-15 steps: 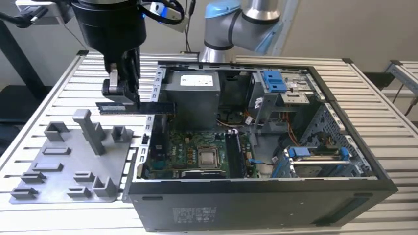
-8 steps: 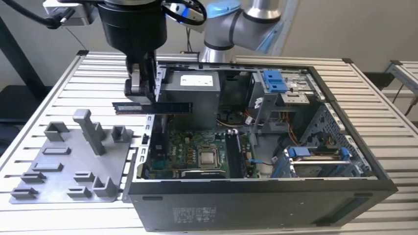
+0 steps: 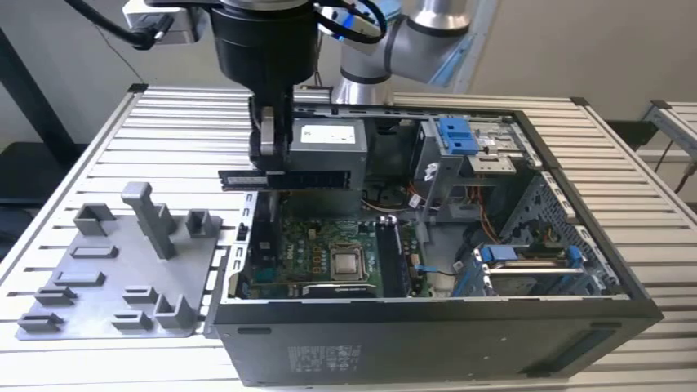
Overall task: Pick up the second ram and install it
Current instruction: 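Pick up the second ram and move it above second insertion slot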
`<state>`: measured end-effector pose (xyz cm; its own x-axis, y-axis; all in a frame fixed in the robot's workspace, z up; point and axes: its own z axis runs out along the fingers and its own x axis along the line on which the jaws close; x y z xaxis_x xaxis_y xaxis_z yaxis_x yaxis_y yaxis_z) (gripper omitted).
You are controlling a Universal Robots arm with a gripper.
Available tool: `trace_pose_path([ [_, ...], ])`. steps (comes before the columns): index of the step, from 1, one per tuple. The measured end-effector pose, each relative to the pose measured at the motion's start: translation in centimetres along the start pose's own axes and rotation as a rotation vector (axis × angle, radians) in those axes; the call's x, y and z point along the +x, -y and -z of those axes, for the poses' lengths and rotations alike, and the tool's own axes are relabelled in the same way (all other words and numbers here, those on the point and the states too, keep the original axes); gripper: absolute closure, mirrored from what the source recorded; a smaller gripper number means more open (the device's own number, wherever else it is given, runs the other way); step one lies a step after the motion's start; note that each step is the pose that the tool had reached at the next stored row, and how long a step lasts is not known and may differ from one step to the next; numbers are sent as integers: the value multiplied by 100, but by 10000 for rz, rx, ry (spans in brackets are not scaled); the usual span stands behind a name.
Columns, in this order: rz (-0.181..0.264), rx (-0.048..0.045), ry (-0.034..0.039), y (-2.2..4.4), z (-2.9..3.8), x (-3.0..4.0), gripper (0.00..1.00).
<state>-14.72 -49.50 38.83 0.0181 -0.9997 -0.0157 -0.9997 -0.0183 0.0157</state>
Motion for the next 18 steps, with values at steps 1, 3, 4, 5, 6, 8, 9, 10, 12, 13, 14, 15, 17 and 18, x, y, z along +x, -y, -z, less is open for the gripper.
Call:
trace_pose_path([
  [1,-3,0,1,39,1,0,86],
  [3,-9,0,0,109,2,2,86],
  [4,-11,0,1,145,2,2,86],
  [5,-15,0,0,179,3,3,86],
  [6,-19,0,0,214,4,4,86],
  [8,-25,0,1,287,5,5,86],
  [9,-28,1,1,321,5,6,86],
  [10,-31,1,1,356,6,6,86],
  [12,-39,1,1,428,7,8,86],
  [13,-41,1,1,462,7,8,86],
  [14,-44,1,1,499,8,9,86],
  [15,-50,1,1,533,9,10,86],
  [17,-56,1,1,604,10,11,86],
  [18,-59,1,1,638,10,11,86],
])
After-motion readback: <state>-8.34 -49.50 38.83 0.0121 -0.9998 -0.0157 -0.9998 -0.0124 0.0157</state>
